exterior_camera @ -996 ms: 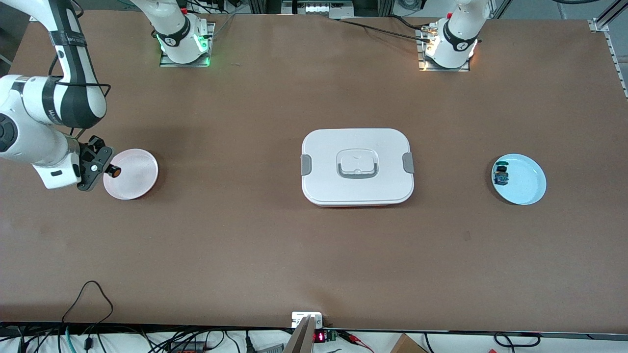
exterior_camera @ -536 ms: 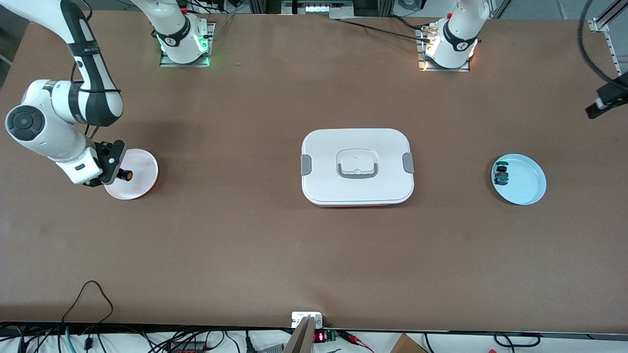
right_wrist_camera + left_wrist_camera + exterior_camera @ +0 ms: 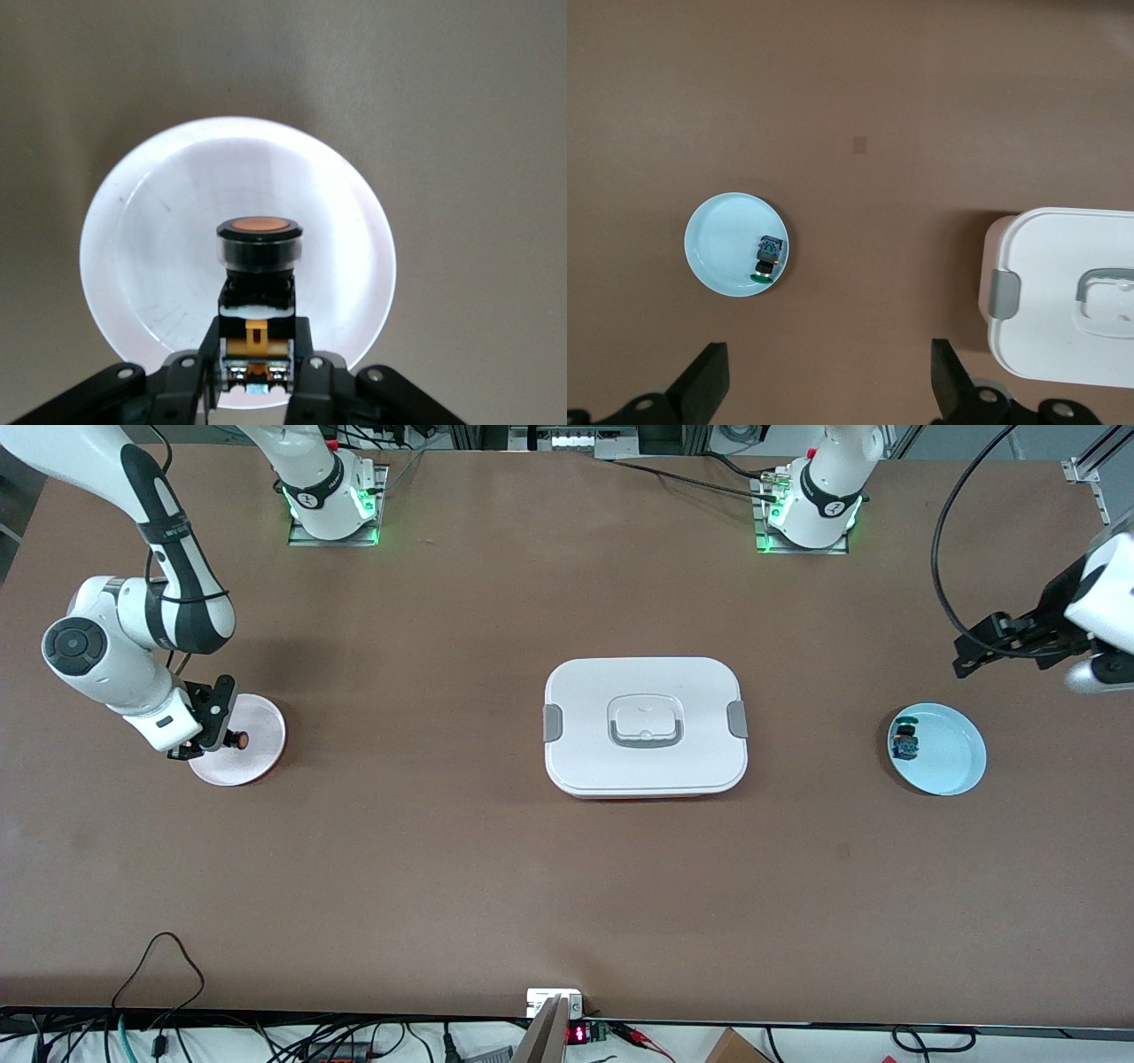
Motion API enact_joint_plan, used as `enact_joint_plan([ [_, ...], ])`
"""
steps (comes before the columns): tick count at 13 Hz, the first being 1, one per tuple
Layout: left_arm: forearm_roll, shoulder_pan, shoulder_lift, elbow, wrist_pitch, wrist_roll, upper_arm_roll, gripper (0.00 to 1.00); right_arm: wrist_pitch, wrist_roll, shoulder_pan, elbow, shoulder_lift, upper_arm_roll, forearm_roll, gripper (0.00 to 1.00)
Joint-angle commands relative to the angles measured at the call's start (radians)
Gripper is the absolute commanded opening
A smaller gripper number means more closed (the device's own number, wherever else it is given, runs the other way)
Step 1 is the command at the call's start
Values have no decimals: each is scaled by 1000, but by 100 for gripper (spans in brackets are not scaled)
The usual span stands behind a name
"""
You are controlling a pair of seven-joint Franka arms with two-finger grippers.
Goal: Transfer orange switch to right arm and place
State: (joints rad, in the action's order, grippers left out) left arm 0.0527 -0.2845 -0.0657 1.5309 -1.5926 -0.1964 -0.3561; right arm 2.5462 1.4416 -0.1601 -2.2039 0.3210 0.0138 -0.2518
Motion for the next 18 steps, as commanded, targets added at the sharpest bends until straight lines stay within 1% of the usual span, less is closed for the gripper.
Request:
enact_joint_plan([
  [1,-103,-97,64,81,-36,6,2,100,69,49,-45,-13,44,-12,-17,0],
  [2,-141,-135,63,78,-33,9,2,100,83,68,-50,-17,53,-12,-17,0],
  [6,-139,-130,61,74,-23,8,-7,100,97,106,-49,-49,64,-14,-20,0],
  [7,-128,-122,52,72,-23,6,-39,100,103,130,-49,-57,62,-14,-21,0],
  [8,-117,-122,47,46,-24,5,-52,100,114,173,-47,-57,62,-14,-21,1],
  [9,-116,-122,40,19,-24,3,-55,100,123,192,-49,-57,59,-14,-20,20],
  [10,-114,-122,38,17,-24,5,-55,100,123,186,-50,-56,56,-14,-18,99],
  [11,-116,-124,38,18,-18,3,-55,100,121,181,-50,-56,44,-14,-17,100],
  [12,-116,-122,38,17,15,0,-58,100,117,181,-47,-54,20,-15,-17,100],
  [13,-114,-122,38,17,22,6,-58,100,112,181,-39,-48,-11,-18,-15,100],
  [14,-120,-122,35,15,19,8,-58,100,112,181,-39,-46,-40,-37,-14,100],
  [15,-125,-117,44,20,-12,12,-54,100,111,181,-39,-43,-78,-58,-12,100],
  [16,-116,-72,61,35,-20,37,-44,100,94,181,-33,-33,-115,-69,-12,100],
  [17,-113,-8,63,37,-18,63,0,100,51,181,-21,-8,-134,-71,-6,100],
  [18,-109,61,66,40,-20,101,94,100,-19,181,-16,25,-146,-71,29,100],
])
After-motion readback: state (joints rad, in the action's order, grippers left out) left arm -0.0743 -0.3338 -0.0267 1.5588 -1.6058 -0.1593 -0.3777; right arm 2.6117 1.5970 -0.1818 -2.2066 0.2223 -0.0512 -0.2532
